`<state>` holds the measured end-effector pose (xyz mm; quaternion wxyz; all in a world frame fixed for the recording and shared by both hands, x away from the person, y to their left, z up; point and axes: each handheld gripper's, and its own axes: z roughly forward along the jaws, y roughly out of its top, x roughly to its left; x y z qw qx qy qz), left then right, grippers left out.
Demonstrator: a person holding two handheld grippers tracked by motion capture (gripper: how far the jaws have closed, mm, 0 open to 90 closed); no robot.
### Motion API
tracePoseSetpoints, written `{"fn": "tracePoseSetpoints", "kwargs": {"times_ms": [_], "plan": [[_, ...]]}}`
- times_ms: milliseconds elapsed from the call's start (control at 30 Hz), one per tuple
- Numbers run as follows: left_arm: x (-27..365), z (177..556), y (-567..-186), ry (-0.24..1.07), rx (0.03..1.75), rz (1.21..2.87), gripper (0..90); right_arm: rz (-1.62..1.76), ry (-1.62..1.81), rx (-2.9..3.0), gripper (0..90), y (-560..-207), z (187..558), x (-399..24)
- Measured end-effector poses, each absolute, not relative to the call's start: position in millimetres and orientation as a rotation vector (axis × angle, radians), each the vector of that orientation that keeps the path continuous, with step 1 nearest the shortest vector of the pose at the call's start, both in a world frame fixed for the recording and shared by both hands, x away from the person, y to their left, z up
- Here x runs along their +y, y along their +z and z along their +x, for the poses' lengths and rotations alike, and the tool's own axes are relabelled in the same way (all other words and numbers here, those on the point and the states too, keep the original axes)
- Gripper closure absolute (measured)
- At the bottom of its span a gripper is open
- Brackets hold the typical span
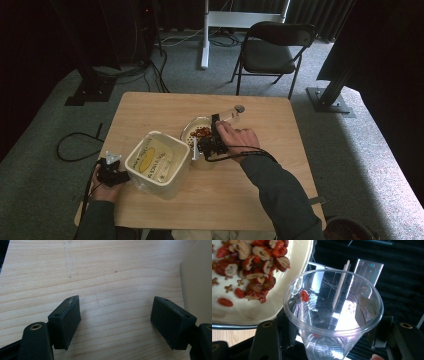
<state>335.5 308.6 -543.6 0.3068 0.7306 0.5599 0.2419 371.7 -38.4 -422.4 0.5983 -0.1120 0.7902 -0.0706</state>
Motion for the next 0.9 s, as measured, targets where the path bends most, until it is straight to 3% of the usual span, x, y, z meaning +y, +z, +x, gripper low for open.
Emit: {"fn": "tracePoseSetpoints", "kwargs": {"times_ms": [900], "plan": [[308.7, 335.5, -543.5, 0.638, 1.481, 1.935, 24.7, -0.245, -0.121, 1.835, 37.8, -418.0, 367.5, -30.5]]}}
